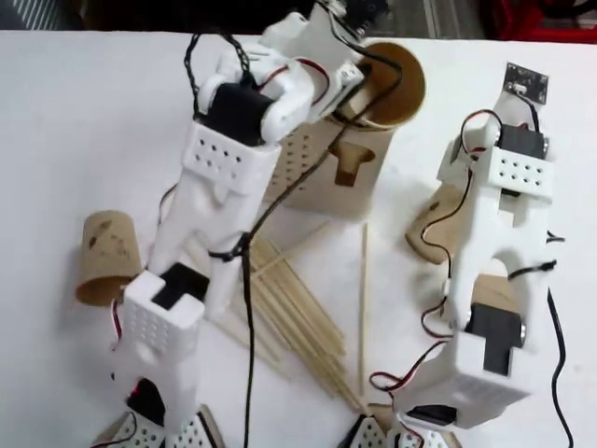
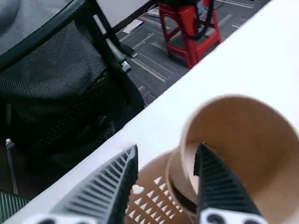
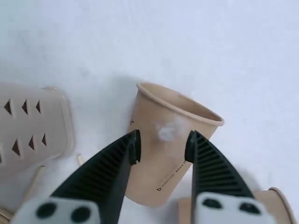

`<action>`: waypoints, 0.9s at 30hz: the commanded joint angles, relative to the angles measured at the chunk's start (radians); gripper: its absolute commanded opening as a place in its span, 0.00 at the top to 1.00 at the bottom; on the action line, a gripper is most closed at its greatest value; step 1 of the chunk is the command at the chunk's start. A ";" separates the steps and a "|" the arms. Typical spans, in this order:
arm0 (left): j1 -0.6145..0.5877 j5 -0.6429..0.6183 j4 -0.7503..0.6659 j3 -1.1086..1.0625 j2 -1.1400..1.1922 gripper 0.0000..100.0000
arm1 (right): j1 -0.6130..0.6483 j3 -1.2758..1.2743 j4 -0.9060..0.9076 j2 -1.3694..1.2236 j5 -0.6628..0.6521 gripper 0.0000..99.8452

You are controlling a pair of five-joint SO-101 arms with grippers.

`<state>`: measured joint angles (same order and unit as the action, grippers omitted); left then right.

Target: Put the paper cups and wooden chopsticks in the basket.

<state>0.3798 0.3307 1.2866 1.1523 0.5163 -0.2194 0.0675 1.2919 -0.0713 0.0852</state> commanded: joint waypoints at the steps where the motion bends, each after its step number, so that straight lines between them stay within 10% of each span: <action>1: -0.058 -0.054 -0.058 0.018 0.019 0.79 | -0.018 0.006 0.030 0.139 0.000 0.83; 17: -0.013 -0.094 0.213 0.026 -0.232 0.79 | -0.019 0.034 0.166 0.205 -0.304 0.83; 27: -0.018 -0.087 0.442 0.026 -0.334 0.79 | -0.074 0.496 0.372 -0.114 -0.404 0.83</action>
<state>0.3583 0.2478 1.6886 1.1538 0.2493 -0.2793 0.3867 1.6295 -0.1051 -0.3061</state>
